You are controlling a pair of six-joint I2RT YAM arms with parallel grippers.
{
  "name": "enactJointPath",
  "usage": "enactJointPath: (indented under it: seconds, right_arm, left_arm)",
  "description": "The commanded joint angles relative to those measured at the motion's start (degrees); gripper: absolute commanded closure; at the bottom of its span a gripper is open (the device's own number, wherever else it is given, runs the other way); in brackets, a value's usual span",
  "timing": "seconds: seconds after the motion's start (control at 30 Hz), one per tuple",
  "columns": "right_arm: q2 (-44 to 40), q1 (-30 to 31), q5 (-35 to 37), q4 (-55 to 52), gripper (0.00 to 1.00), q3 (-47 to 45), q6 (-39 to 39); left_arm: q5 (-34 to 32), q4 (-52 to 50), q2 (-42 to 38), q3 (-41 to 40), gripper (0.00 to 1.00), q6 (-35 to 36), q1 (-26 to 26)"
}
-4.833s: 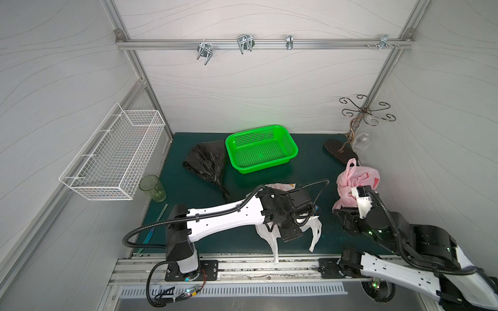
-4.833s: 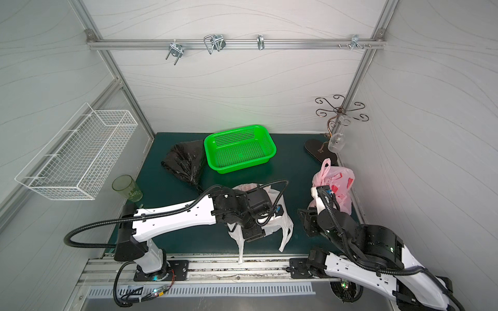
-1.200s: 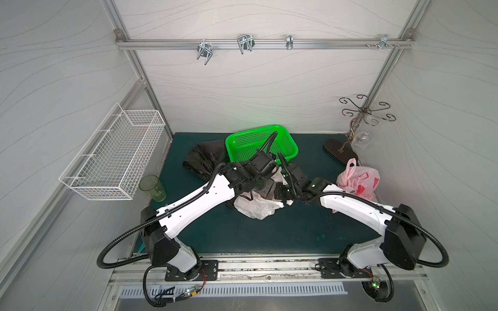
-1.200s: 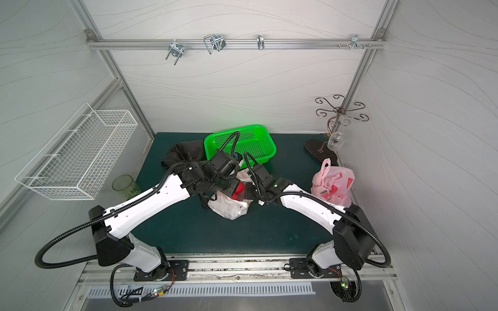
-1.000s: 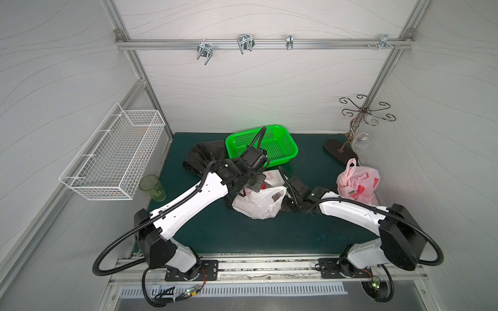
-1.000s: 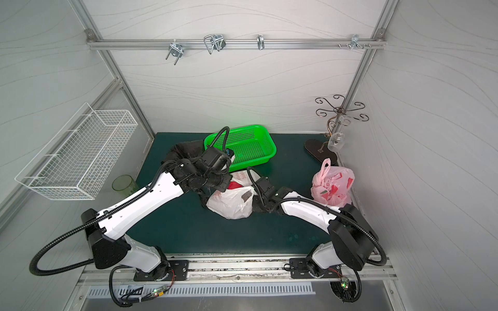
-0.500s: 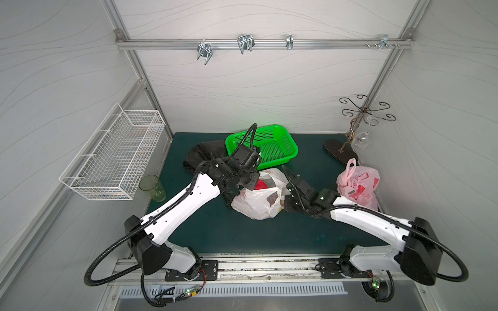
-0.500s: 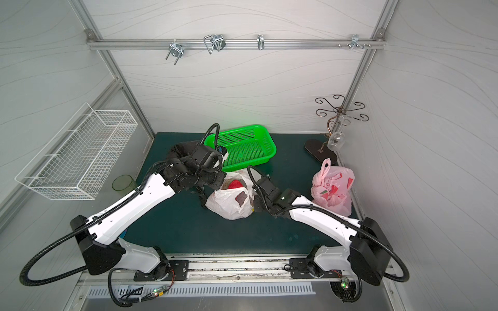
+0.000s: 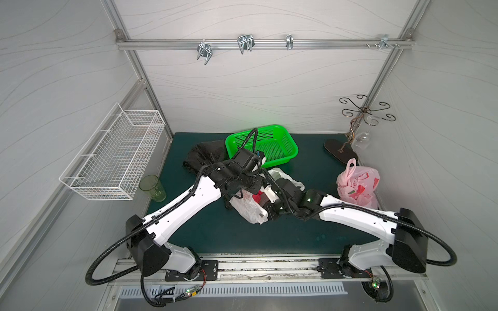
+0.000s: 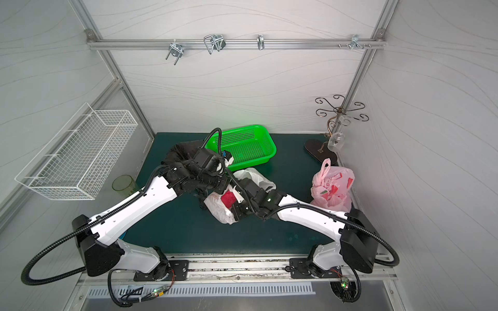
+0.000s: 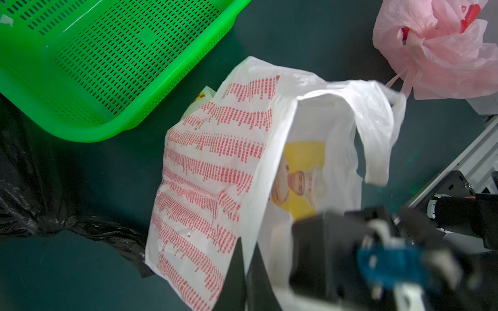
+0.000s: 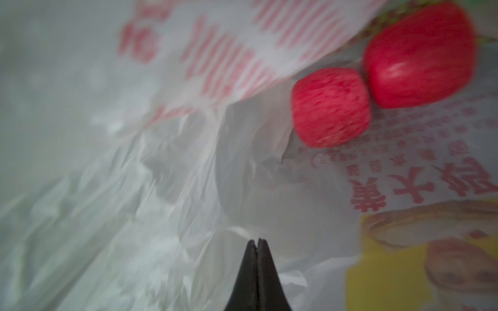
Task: Untie the knot of a plastic bag & take out the apple
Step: Untie the plastic bag at the center of the board.
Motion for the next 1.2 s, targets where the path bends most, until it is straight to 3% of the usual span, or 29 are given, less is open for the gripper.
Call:
enactJointPath:
  seconds: [0.0, 0.23, 0.37, 0.57, 0.73, 0.8, 0.87, 1.0, 1.17]
  right_arm:
    - [-0.3, 4.9, -8.6, 4.6, 1.00, -0.8, -2.7]
    - [-3.5, 8.0, -14.2, 9.4, 1.00, -6.1, -1.0]
    - [-6.8, 2.5, -9.1, 5.9, 1.00, -6.8, -0.7]
    - [-10.1, -9.6, -1.3, -3.9, 1.00, -3.2, -1.9]
    - [-14.3, -15.8, 16.2, -13.1, 1.00, -0.3, -0.9]
    - [-17.1, -18.0, 18.1, -14.2, 1.00, -0.9, 0.1]
    - [-20.6, -18.5, 16.8, -13.3, 1.00, -1.9, -0.2]
    - [-26.3, -17.9, 5.2, -7.5, 1.00, -3.7, -1.7]
    - [-24.0, -14.3, -2.9, -5.0, 1.00, -1.3, -3.2]
  left_arm:
    - [1.1, 1.6, 1.0, 3.5, 1.00, 1.2, 0.1]
    - [0.5, 2.5, 2.1, 4.1, 1.00, 1.1, 0.2]
    - [1.3, 1.7, 2.3, 4.2, 1.00, 1.9, 0.1]
    - [7.9, 3.3, -0.1, 0.6, 1.00, 3.4, 0.1]
    - [9.3, 4.4, -3.3, -2.4, 1.00, 2.8, 0.1]
    - [9.5, 5.0, -4.6, -3.4, 1.00, 2.6, 0.1]
    - [9.9, 5.3, -5.4, -4.0, 1.00, 2.7, 0.1]
    - [9.2, 5.3, -5.9, -3.9, 1.00, 3.2, 0.1]
    - [7.6, 4.9, -4.7, -1.6, 1.00, 4.9, 0.1]
